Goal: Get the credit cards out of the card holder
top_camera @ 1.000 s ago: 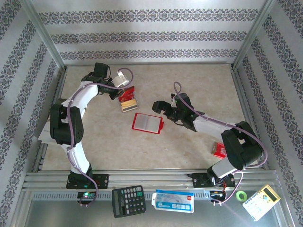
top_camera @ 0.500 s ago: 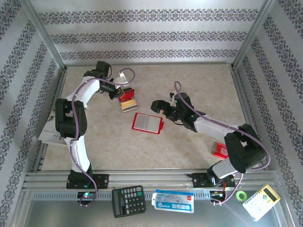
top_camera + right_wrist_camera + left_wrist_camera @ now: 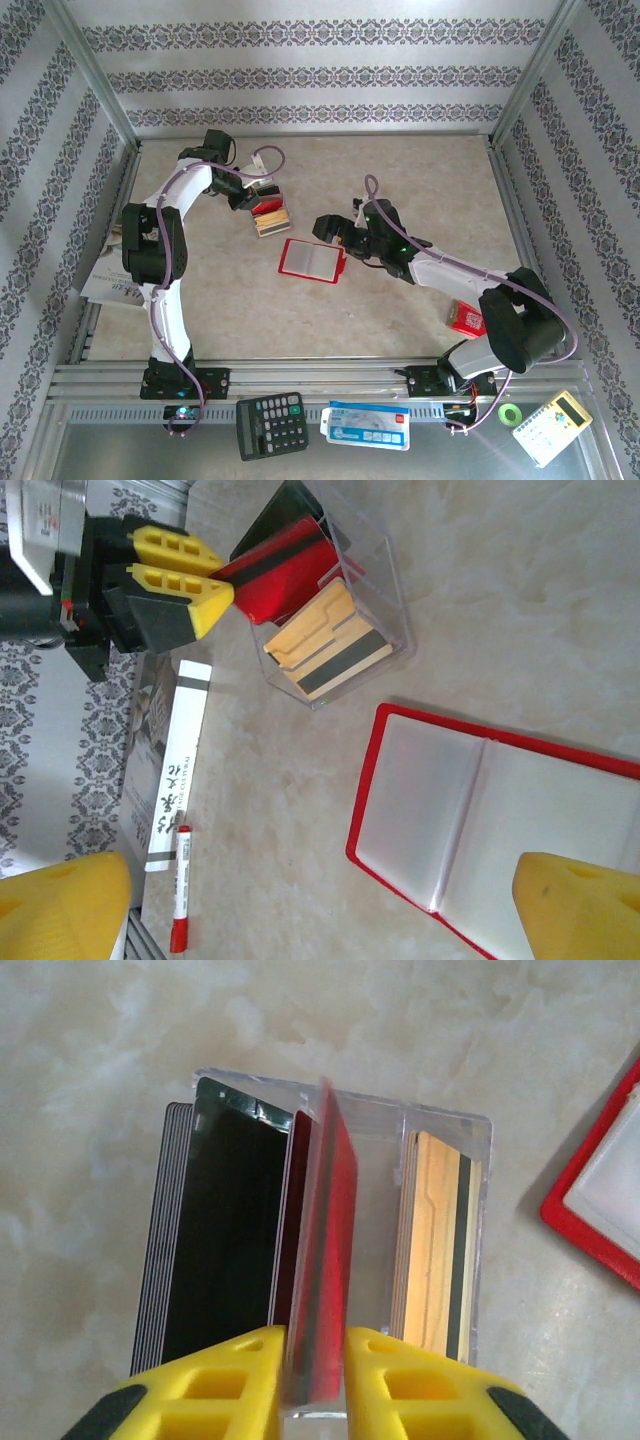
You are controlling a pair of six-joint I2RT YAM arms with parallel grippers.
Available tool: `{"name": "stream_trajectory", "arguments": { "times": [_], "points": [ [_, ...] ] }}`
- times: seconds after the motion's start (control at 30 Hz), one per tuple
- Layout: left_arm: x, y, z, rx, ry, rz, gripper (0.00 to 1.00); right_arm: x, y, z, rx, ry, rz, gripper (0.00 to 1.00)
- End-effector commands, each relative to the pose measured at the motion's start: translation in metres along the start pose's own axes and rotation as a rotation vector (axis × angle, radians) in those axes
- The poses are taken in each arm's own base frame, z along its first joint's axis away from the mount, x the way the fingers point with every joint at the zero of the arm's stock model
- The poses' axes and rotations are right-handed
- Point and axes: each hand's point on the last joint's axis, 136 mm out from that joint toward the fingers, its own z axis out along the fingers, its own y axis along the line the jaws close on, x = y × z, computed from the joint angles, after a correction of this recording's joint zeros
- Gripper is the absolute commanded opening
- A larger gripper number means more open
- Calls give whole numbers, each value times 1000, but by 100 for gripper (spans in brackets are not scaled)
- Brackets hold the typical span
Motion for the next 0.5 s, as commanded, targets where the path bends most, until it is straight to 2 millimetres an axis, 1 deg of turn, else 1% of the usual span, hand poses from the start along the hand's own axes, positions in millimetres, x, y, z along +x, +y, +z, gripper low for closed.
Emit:
{"name": "stream_trajectory", "arguments": {
  "times": [0.0, 0.13, 0.27, 0.37, 0.47],
  "points": [
    [-9, 8, -13, -39, -31, 8, 29, 0, 2, -3, 5, -23, -3, 98],
    [-20, 8, -25, -63, -72, -3, 32, 2, -1, -6, 20, -30, -10, 98],
    [-33, 7, -44, -103, -129, -39, 33, 6, -6, -7, 50, -23, -18, 98],
    [-46, 8, -62, -167, -204, -108, 35, 7, -7, -7, 84, -20, -35, 98],
    [-50, 13, -77, -261, -278, -224, 41, 10, -9, -6, 157, -14, -74, 97]
  ]
}}
